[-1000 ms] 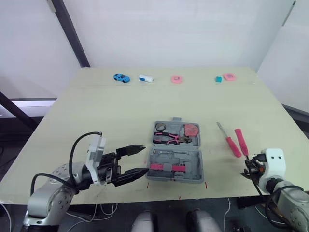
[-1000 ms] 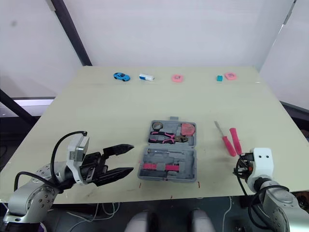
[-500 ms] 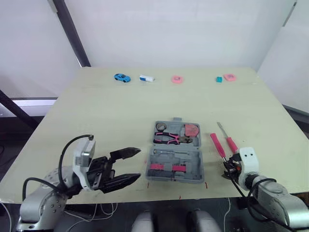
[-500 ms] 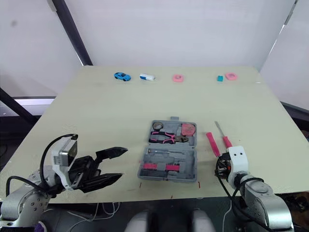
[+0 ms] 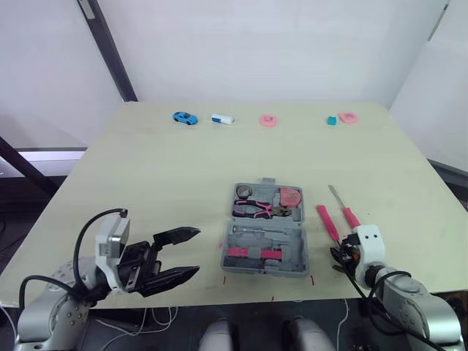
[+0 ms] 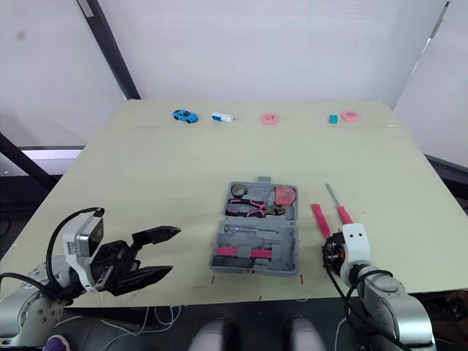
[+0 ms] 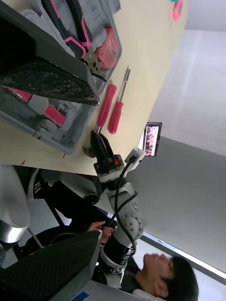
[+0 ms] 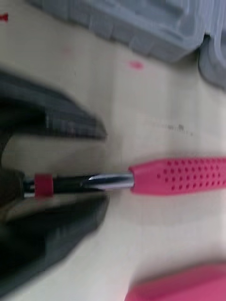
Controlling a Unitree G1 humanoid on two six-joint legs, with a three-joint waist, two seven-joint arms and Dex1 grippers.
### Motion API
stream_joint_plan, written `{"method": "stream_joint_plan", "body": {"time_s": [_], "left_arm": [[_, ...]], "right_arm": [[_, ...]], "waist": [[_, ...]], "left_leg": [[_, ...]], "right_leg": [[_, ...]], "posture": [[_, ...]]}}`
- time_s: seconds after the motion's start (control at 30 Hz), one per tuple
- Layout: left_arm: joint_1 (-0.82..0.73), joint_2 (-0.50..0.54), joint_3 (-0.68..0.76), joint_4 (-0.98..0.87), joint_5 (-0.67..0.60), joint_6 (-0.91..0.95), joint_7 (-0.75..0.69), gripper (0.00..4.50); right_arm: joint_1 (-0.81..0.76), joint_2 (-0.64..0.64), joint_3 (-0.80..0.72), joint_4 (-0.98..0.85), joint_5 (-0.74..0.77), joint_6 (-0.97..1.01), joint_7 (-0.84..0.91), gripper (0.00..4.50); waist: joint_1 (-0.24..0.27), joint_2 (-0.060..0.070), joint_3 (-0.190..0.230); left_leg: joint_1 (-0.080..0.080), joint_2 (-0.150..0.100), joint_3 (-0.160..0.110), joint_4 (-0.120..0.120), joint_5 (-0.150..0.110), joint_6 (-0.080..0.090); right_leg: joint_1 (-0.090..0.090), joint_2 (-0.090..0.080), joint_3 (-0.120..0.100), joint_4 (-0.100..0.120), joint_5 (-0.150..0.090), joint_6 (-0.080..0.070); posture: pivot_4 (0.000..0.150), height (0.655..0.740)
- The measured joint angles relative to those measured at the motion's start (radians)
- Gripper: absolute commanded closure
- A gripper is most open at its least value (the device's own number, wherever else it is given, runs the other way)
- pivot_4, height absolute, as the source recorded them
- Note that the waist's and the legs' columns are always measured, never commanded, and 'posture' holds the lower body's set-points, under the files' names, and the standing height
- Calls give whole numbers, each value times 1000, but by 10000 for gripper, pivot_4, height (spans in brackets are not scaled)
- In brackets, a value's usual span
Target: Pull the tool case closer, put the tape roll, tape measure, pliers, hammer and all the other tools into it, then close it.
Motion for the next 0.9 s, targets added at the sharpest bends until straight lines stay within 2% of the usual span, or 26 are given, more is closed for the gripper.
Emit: {"method": "stream_joint_plan", "body": {"time_s": [0.3,0.4,0.6,0.9], "left_arm": [[-10,-21,-3,7,0,-1,1,0],[-13,-24,-3,7,0,-1,2,0],[-17,-29,-3,7,0,0,13,0],[-16,-41,-3,-16,-4,2,32,0]], "right_arm": [[23,27,16,6,-28,-61,-20,11259],[29,37,22,18,-43,-88,-33,18103],[57,46,54,45,-94,-166,-42,44781],[59,16,74,67,-131,-235,1,44781]], "waist": [[-1,0,0],[-1,-1,0],[-3,-4,-2],[-3,-8,-5]], "left_leg": [[0,0,0,0,0,0],[0,0,0,0,0,0],[1,1,0,0,0,0],[1,0,0,0,0,0]], "right_leg": [[0,0,0,0,0,0],[0,0,0,0,0,0],[0,0,-1,0,0,0],[0,0,-1,0,0,0]], "posture": [[1500,7400],[1500,7400],[1500,7400],[1500,7400]]}}
